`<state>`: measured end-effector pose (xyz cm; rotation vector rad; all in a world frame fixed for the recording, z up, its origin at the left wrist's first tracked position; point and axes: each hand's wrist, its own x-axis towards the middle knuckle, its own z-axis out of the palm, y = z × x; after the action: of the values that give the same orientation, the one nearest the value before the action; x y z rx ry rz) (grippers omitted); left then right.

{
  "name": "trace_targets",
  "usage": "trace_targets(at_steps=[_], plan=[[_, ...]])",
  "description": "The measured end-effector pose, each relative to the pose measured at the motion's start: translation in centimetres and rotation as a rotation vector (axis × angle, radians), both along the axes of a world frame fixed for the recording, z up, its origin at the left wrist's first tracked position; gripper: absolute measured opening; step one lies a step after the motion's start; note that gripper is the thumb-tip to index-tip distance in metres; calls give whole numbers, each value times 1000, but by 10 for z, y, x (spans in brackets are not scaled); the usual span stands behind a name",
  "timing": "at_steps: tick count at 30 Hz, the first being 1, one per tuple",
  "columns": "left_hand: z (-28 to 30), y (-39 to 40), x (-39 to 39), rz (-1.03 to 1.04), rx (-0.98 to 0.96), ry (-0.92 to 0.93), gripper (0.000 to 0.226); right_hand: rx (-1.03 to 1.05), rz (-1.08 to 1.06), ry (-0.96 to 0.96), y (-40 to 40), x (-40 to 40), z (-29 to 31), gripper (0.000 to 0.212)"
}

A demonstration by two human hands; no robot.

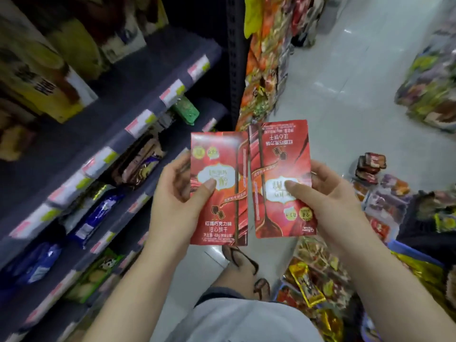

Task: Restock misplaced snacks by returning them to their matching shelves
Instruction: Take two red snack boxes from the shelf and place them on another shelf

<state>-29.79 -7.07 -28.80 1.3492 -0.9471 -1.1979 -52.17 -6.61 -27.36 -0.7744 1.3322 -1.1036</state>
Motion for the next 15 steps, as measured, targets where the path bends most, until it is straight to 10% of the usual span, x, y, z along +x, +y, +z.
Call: trace_targets(at_steps=[15], plan=[[146, -84, 61, 569, -502, -36, 57, -310, 610, -169, -202, 91, 151, 57]])
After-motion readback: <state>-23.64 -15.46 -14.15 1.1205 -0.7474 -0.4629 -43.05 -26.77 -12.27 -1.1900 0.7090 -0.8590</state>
